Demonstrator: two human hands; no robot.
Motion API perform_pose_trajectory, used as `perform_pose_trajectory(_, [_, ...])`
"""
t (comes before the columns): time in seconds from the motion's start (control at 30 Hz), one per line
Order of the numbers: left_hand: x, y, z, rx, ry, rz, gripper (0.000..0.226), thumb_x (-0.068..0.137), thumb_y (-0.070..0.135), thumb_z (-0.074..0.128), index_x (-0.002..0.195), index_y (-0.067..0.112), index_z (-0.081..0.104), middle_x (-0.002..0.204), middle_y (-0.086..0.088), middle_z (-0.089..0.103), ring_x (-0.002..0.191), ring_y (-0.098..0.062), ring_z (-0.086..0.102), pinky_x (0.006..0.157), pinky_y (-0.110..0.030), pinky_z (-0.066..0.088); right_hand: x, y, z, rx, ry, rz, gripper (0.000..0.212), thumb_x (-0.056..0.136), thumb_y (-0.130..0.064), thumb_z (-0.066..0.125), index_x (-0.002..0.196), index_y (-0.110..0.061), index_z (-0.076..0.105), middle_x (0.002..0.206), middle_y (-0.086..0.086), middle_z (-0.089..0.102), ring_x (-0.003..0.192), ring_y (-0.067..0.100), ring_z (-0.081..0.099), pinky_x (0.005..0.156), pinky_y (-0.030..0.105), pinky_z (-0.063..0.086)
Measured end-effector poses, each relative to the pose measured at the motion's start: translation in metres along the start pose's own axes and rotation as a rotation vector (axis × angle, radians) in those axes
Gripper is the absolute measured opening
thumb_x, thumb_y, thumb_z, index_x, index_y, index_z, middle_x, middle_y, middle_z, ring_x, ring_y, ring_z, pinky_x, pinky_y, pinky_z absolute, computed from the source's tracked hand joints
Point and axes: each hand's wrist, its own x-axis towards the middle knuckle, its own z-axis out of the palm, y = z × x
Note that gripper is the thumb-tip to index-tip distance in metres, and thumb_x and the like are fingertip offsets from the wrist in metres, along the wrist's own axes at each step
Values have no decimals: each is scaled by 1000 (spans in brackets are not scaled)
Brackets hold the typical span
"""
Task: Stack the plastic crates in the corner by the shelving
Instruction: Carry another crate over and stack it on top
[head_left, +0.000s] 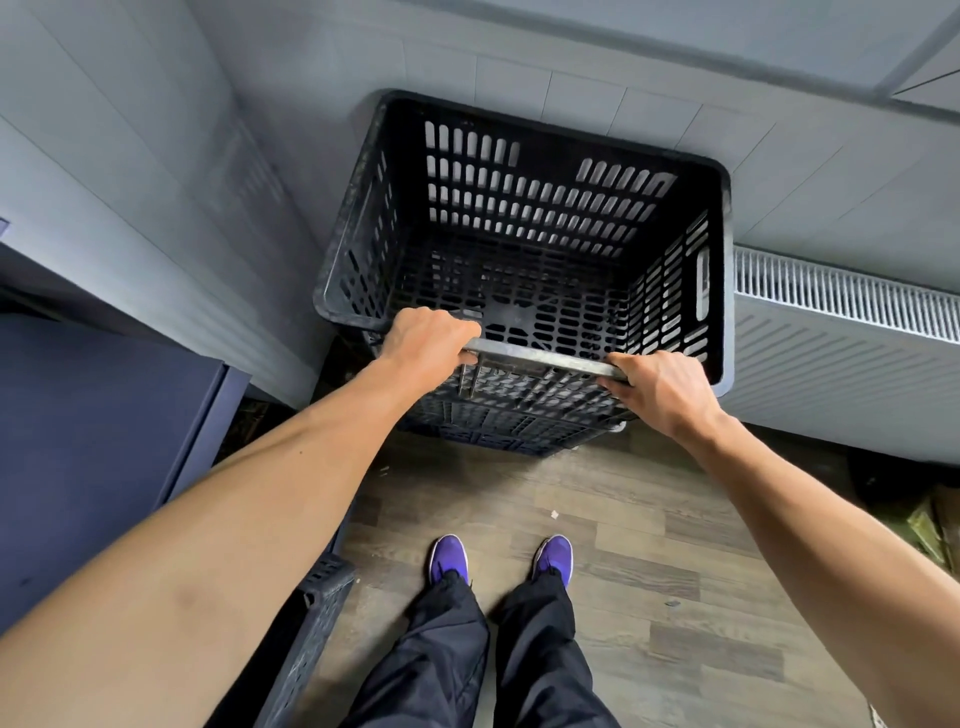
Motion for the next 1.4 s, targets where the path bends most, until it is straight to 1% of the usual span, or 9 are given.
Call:
perform_pose_trajectory(0.13, [-3,0,5,-10,18,4,22,97,39,54,101,18,59,71,-1,65,60,-23,51,56,-30,35,-2,-2,4,-14,8,1,33,98,-44,51,114,-17,61,67,4,66,59,28,64,52,28,39])
perform_pose_trajectory(0.37, [-4,-2,10,-29,48,18,26,95,41,56,105,18,61,73,-1,69,68,-26,65,56,-30,37,-3,-3,6,-6,20,-1,30,98,-42,52,110,-17,63,65,4,66,58,28,64,51,28,42])
perform_pose_trajectory(0.67, [-2,2,9,-45,72,-14,22,94,40,57,98,19,61,73,0,67,65,-24,59,56,-30,33,-3,-1,-4,8,-28,-5,30,98,-42,51,107,-15,61,63,-1,53,63,28,65,54,28,38])
perform_pose_trajectory(0.77, [0,0,3,-75,-2,-2,27,93,45,57,95,19,59,67,3,59,62,-21,52,57,-30,35,-2,0,-1,43,-24,34,30,97,-45,52,107,-19,62,69,1,64,63,26,63,55,28,40])
perform_pose_trajectory(0.83, [3,-12,-9,-211,-135,35,28,89,50,60,94,22,61,69,6,59,66,-19,58,58,-31,40,1,1,0,79,-39,74,29,96,-47,53,103,-20,63,74,0,66,64,23,62,56,28,42])
perform_pose_trajectory(0.97, [-2,-49,-32,-303,-309,55,34,83,55,66,107,31,65,80,10,62,71,-12,57,66,-31,44,4,-3,-3,142,-103,120,26,95,-47,55,102,-23,62,87,3,71,79,27,66,67,37,55])
perform_pose_trajectory(1.13, [-17,-67,-24,-287,-310,2,33,86,55,61,101,27,67,82,3,67,78,-20,62,65,-33,44,19,-38,-12,202,-122,29,44,92,-53,56,126,-24,56,101,2,72,86,23,68,70,37,58])
perform_pose_trajectory(1.23, [-24,-75,-18,-247,-281,-24,29,90,51,59,103,26,67,87,3,69,83,-23,64,71,-36,49,37,-70,-16,209,-116,-35,39,93,-49,57,121,-22,57,99,3,72,86,26,68,72,39,58])
perform_pose_trajectory(1.4, [-29,-84,-15,-141,-225,2,27,92,48,58,96,23,66,74,7,59,75,-22,60,64,-33,41,61,-104,-22,223,-141,-67,32,94,-50,55,108,-22,63,95,4,72,86,30,68,70,39,56])
